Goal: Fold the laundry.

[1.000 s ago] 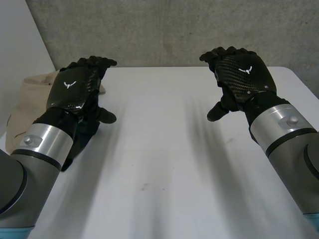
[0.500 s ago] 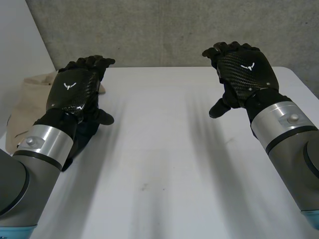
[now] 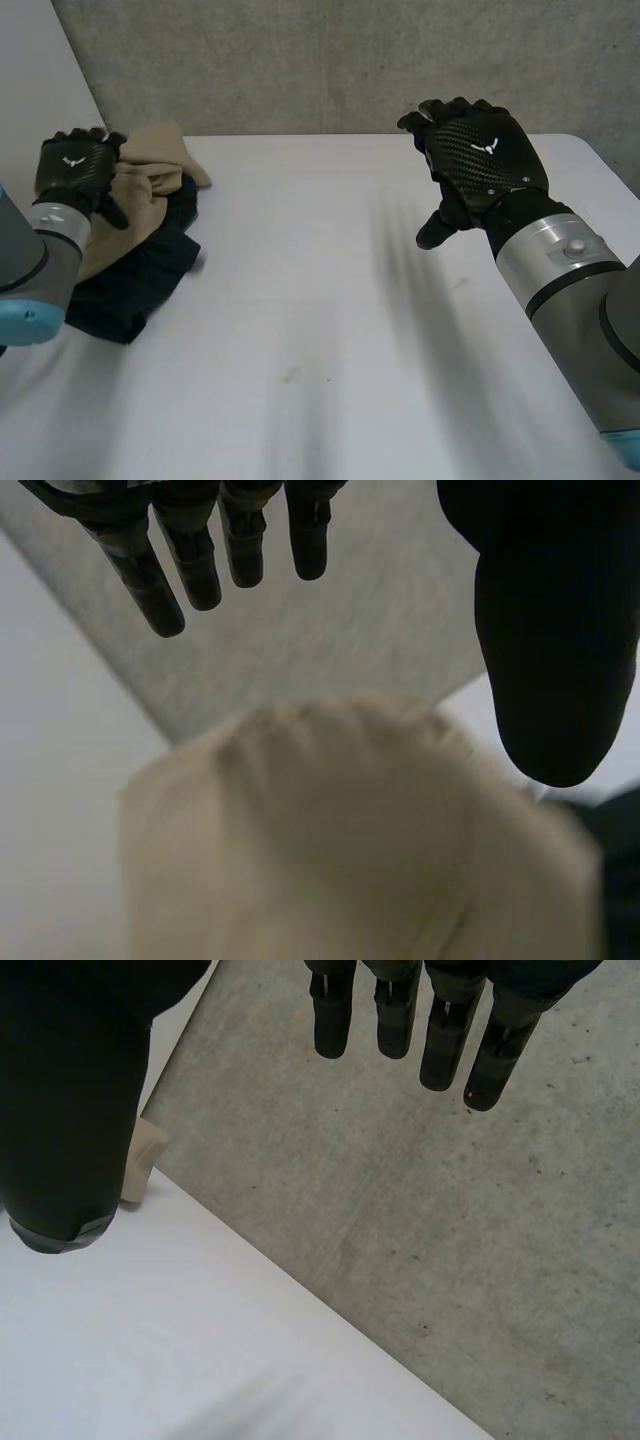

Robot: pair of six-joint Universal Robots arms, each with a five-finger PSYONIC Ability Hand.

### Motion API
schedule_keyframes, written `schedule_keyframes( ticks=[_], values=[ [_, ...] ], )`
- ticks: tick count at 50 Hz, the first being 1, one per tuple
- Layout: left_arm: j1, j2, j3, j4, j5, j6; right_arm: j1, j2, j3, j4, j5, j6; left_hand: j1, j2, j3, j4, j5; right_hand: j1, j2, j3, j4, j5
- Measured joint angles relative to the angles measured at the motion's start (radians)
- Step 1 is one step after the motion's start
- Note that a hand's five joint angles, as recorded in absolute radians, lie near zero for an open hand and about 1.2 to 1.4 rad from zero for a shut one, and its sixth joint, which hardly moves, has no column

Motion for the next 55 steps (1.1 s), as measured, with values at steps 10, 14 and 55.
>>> schedule_keyframes(
  ticks=[10, 14, 55],
  values=[
    [0.089, -0.195, 0.154, 0.003, -0.005, 0.087, 0.001, 0.022, 0.008, 0.000, -0.003, 0.001, 0.428, 0.403, 0.377, 0.389, 0.344, 0.000, 0.000, 0.000, 0.000, 0.000],
    [0.092, -0.245, 0.206, 0.002, -0.011, 0.086, 0.001, 0.037, 0.006, 0.001, -0.003, 0.000, 0.898, 0.926, 0.905, 0.934, 0.845, 0.000, 0.000, 0.000, 0.000, 0.000],
    [-0.651, 0.120, -0.015, -0.164, -0.077, -0.116, -0.129, 0.023, -0.145, 0.140, -0.008, -0.086, -0.015, -0.001, 0.001, -0.001, 0.000, 0.000, 0.000, 0.000, 0.000, 0.000]
  ],
)
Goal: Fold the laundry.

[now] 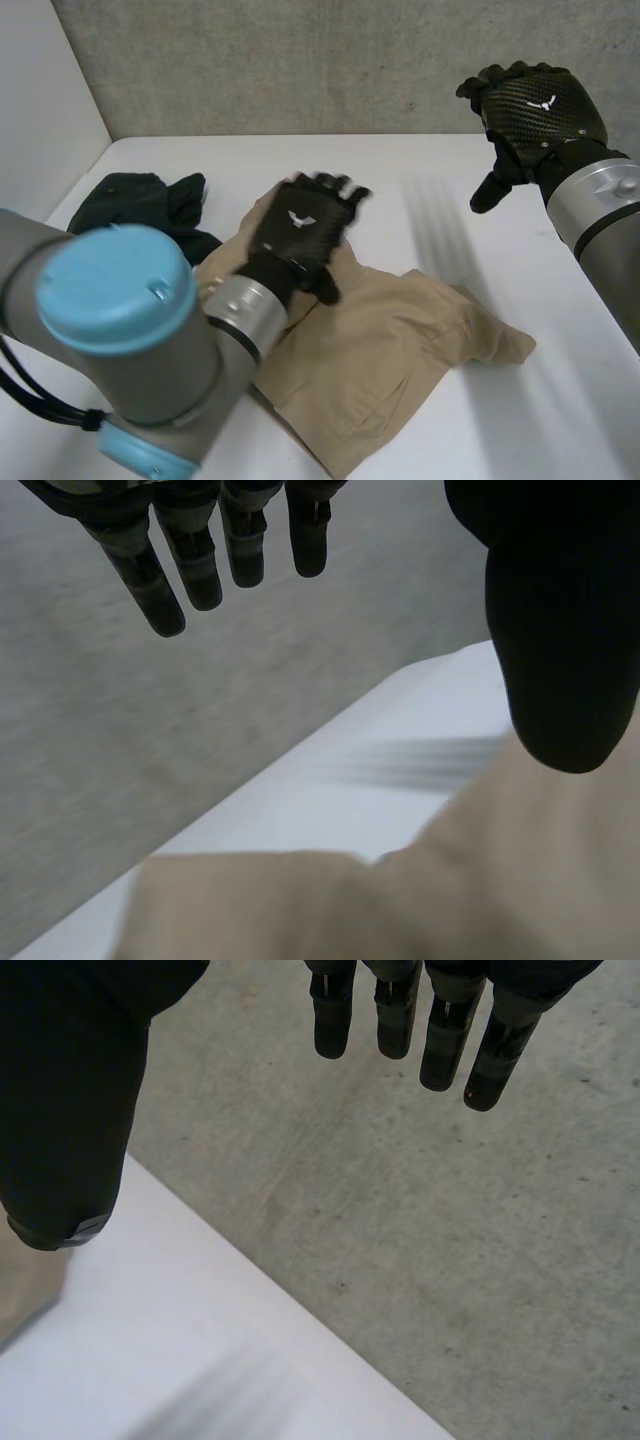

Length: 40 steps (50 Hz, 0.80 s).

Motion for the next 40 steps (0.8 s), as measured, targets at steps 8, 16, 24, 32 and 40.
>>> schedule_keyframes(
  ticks=[8, 16, 24, 32, 40],
  values=[
    [0.149, 0.110, -0.044, -0.089, -0.036, -0.012, 0.013, 0.022, -0.033, 0.170, -0.088, -0.119, 0.004, 0.001, 0.000, 0.001, 0.000, 0.000, 0.000, 0.000, 0.000, 0.000],
    [0.175, 0.188, -0.165, -0.166, -0.044, -0.038, 0.033, 0.085, 0.009, 0.340, -0.184, -0.382, 0.018, 0.014, 0.009, 0.013, 0.009, 0.000, 0.000, 0.000, 0.000, 0.000],
    [0.090, 0.240, -0.290, -0.173, -0.046, -0.085, 0.116, 0.109, 0.150, 0.290, -0.271, -0.542, 0.105, 0.088, 0.078, 0.094, 0.077, 0.000, 0.000, 0.001, 0.000, 0.000],
    [0.042, 0.238, -0.319, -0.141, -0.094, -0.090, 0.172, 0.105, 0.271, 0.239, -0.363, -0.502, 0.105, 0.088, 0.078, 0.094, 0.077, 0.003, 0.002, 0.003, 0.002, 0.000],
    [0.145, 0.240, -0.330, -0.056, -0.135, -0.086, 0.242, 0.132, 0.354, 0.149, -0.381, -0.404, 0.105, 0.088, 0.078, 0.093, 0.076, 0.003, 0.003, 0.006, 0.002, 0.004]
  ],
)
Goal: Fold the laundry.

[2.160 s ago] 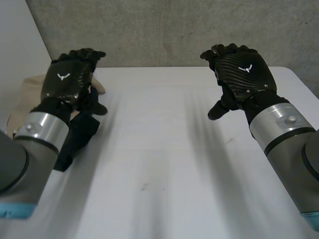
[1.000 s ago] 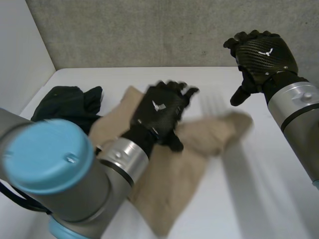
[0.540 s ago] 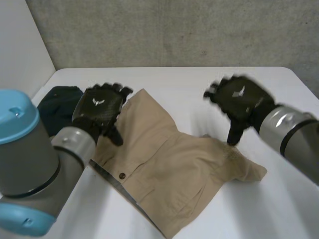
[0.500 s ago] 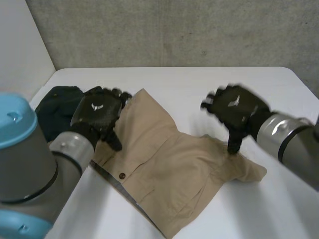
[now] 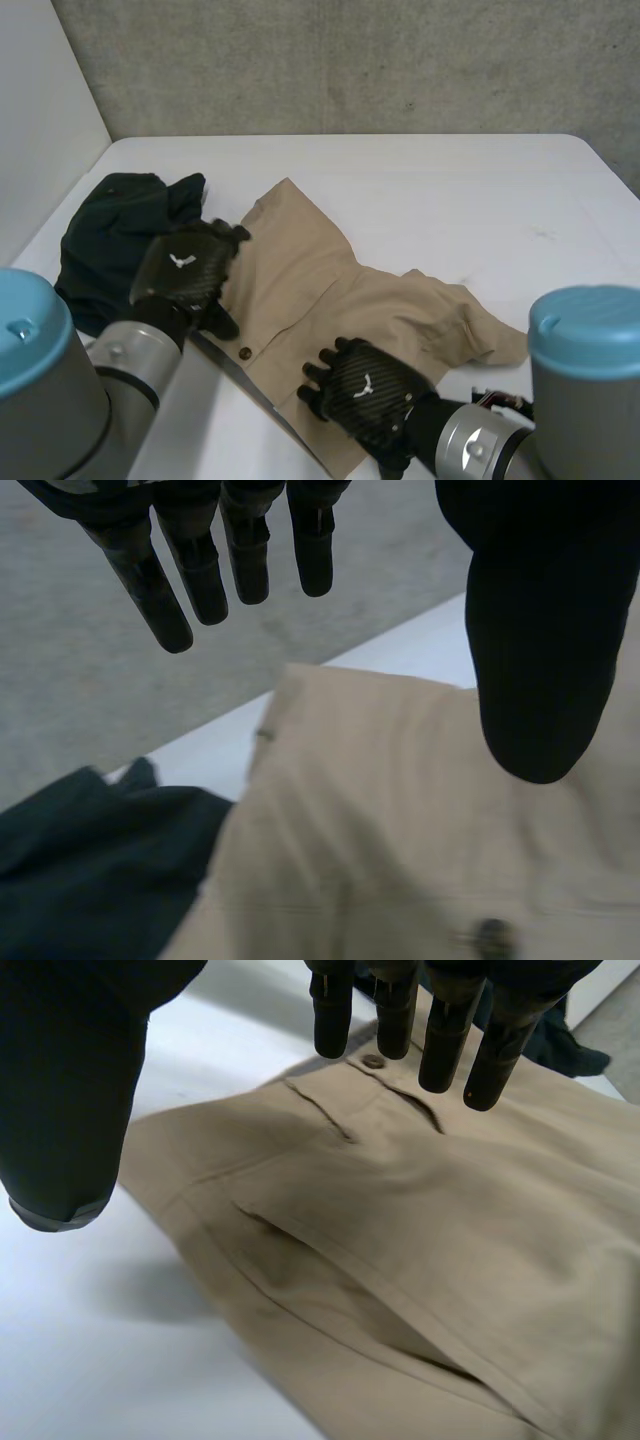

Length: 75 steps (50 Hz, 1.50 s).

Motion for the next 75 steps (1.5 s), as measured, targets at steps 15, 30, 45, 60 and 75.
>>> schedule_keyframes(
  ticks=[15, 30, 45, 60, 75],
  values=[
    [0.087, 0.001, -0.005, 0.047, 0.001, -0.006, 0.068, 0.125, 0.031, -0.176, 0.011, 0.057, -0.003, -0.002, -0.002, -0.005, -0.009, 0.168, 0.197, 0.204, 0.190, 0.167],
    [0.084, 0.006, -0.010, 0.047, 0.001, -0.008, 0.068, 0.197, -0.004, -0.242, 0.026, 0.054, -0.003, -0.002, -0.002, -0.005, -0.009, 0.312, 0.385, 0.383, 0.366, 0.309],
    [0.084, 0.015, -0.012, 0.046, 0.001, -0.008, 0.054, 0.206, -0.089, -0.283, 0.086, 0.145, -0.003, -0.006, -0.002, -0.010, -0.019, 0.656, 0.960, 0.959, 0.948, 0.653],
    [0.085, 0.036, -0.011, 0.046, 0.001, -0.009, -0.134, 0.209, -0.284, -0.303, 0.292, 0.283, -0.003, -0.007, -0.002, -0.015, -0.019, 0.701, 0.960, 0.959, 0.950, 0.743],
    [0.106, 0.055, -0.009, 0.048, 0.001, -0.010, -0.512, 0.327, -0.501, -0.150, 0.431, 0.197, -0.029, -0.040, -0.028, -0.040, -0.056, 0.748, 0.960, 0.959, 0.950, 0.886]
  ],
)
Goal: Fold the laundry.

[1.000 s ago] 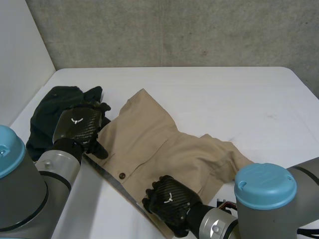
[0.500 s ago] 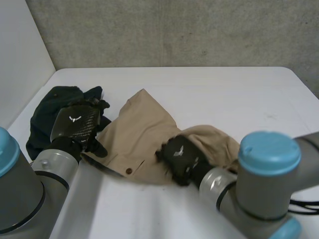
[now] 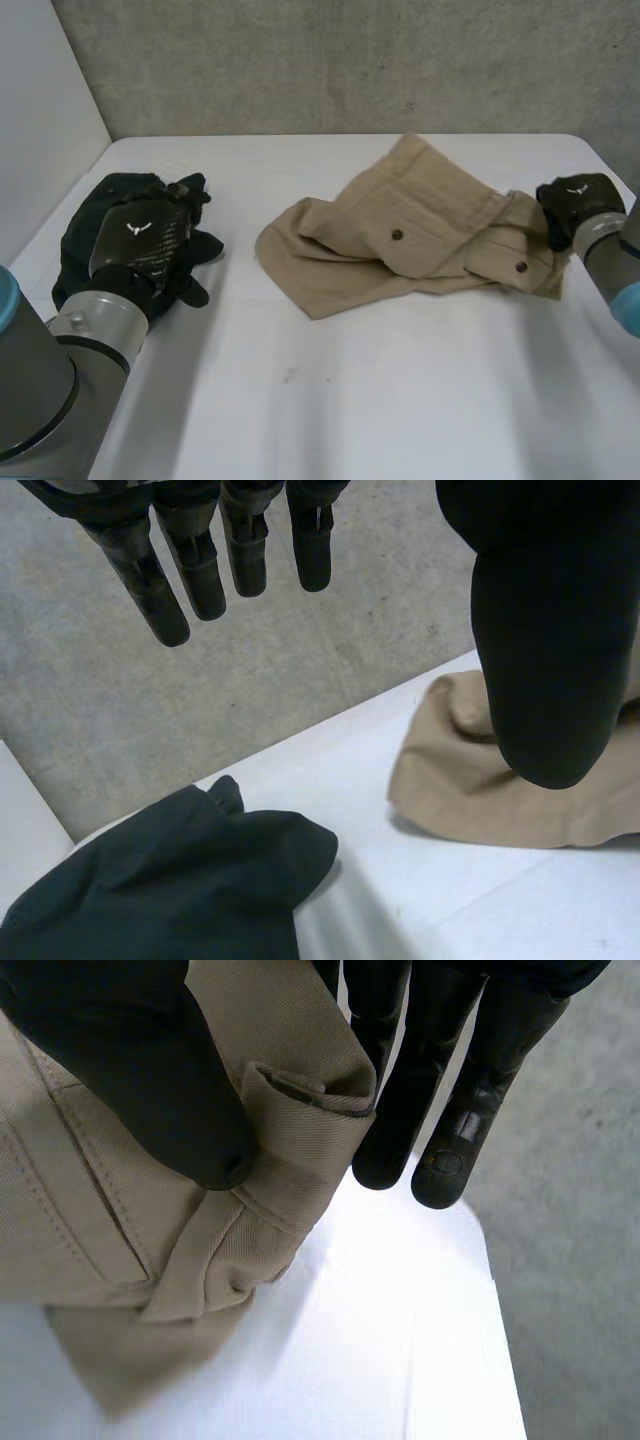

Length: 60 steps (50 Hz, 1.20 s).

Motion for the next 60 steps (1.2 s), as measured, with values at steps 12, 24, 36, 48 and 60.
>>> schedule_keyframes(
  ticks=[12, 24, 36, 48, 60],
  values=[
    [0.013, -0.023, 0.015, 0.037, 0.001, 0.008, -0.024, -0.093, -0.024, 0.072, 0.014, -0.109, 0.001, 0.000, 0.000, -0.009, 0.000, -0.746, -0.964, -0.965, -0.953, -0.888],
    [0.014, -0.087, 0.062, 0.090, 0.003, 0.012, 0.232, -0.304, -0.110, 0.150, -0.014, -0.071, 0.001, 0.000, 0.000, -0.009, 0.000, -0.746, -0.964, -0.965, -0.953, -0.890],
    [0.020, -0.096, 0.060, 0.094, 0.006, 0.008, 0.517, 0.085, -0.489, 0.243, -0.127, -0.078, 0.001, -0.005, 0.000, -0.009, -0.004, -0.746, -0.964, -0.965, -0.953, -0.890],
    [0.062, -0.077, 0.023, 0.096, 0.060, 0.007, 0.517, 0.577, -0.995, 0.377, -0.149, -0.147, 0.001, -0.005, 0.000, -0.009, -0.003, -0.746, -0.964, -0.965, -0.953, -0.890],
    [0.103, -0.088, 0.047, 0.103, 0.098, 0.008, 0.481, 0.656, -1.167, 0.453, -0.087, -0.221, 0.001, -0.005, 0.000, -0.009, -0.003, 0.029, -0.005, -0.048, -0.012, 0.000]
  ],
)
